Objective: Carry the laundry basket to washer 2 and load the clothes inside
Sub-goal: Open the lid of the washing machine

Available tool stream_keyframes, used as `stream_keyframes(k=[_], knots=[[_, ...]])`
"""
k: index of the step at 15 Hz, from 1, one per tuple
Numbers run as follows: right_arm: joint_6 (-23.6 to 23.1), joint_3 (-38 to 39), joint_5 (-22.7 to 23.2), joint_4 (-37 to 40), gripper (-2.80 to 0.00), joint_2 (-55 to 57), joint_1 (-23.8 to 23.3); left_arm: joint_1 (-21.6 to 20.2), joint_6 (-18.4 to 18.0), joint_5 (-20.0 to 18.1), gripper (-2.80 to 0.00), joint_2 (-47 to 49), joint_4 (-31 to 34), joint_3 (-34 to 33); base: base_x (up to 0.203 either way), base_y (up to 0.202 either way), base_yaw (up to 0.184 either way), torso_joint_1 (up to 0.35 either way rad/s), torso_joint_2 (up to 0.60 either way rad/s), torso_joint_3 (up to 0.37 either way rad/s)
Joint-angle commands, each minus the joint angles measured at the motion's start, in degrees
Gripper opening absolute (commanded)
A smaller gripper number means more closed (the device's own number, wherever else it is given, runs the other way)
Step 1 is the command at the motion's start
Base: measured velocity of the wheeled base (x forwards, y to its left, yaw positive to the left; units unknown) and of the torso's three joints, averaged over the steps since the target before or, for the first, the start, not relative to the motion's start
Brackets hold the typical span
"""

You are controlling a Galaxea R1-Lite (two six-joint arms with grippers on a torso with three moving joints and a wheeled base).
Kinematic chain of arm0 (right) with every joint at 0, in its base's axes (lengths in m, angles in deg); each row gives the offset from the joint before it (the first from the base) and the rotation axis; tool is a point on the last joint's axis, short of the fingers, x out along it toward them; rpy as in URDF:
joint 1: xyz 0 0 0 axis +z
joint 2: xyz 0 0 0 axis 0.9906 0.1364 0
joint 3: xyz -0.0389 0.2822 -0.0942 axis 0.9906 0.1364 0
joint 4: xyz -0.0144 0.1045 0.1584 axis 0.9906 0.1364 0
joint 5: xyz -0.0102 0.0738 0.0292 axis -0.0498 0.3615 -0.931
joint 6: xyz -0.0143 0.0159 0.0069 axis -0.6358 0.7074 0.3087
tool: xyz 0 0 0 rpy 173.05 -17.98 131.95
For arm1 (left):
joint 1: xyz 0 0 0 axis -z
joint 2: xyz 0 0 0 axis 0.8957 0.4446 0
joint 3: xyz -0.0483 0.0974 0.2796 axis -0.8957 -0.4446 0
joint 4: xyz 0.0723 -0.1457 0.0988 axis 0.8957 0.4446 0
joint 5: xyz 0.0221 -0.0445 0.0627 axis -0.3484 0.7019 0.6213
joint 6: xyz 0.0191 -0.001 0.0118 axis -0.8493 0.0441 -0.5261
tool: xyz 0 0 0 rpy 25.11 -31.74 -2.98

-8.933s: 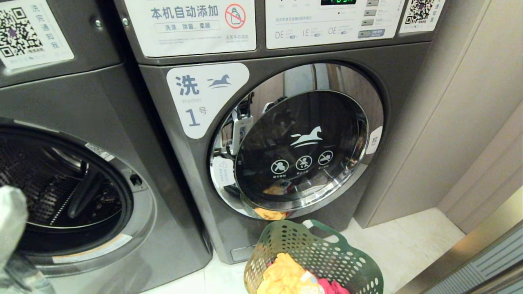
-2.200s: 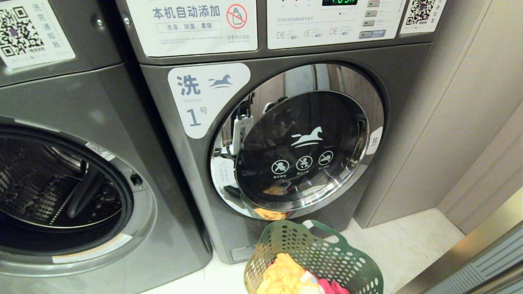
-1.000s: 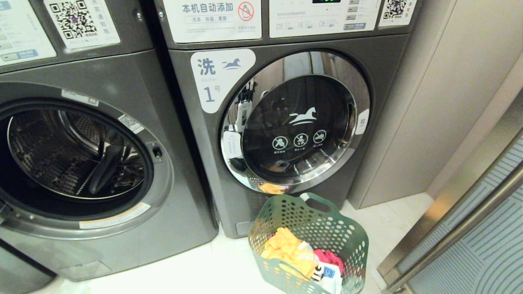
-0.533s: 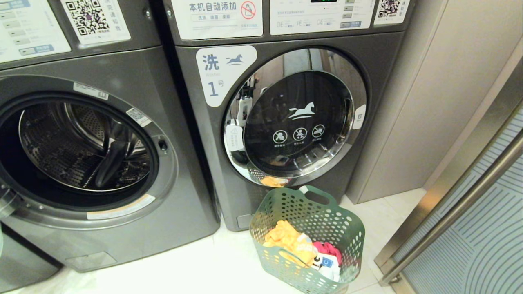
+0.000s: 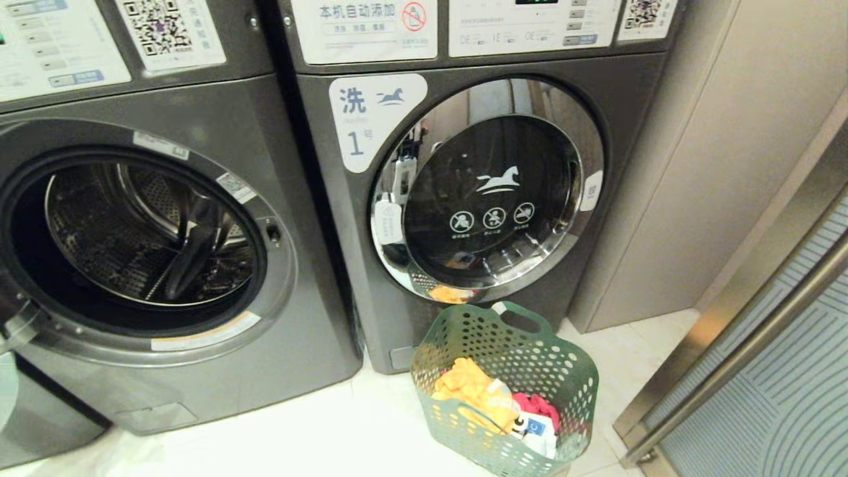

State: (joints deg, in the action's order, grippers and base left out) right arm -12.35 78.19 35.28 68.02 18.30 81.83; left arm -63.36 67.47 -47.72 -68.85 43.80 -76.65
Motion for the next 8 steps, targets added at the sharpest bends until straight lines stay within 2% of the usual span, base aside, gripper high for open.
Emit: stream_keyframes(k=[1, 8], knots=[[-0.1, 0.0, 0.0, 0.1, -2.8, 0.1, 0.0, 0.0, 0.0, 0.0, -2.8, 0.1, 0.0, 0.0, 0.002, -0.007, 0.16, 0.006, 0.0, 0.002], [0.0, 0.0, -0.1, 0.1, -2.8, 0.1, 0.0, 0.0, 0.0, 0.0, -2.8, 0.1, 0.0, 0.0, -0.001, -0.009, 0.172, 0.004, 0.0, 0.001]])
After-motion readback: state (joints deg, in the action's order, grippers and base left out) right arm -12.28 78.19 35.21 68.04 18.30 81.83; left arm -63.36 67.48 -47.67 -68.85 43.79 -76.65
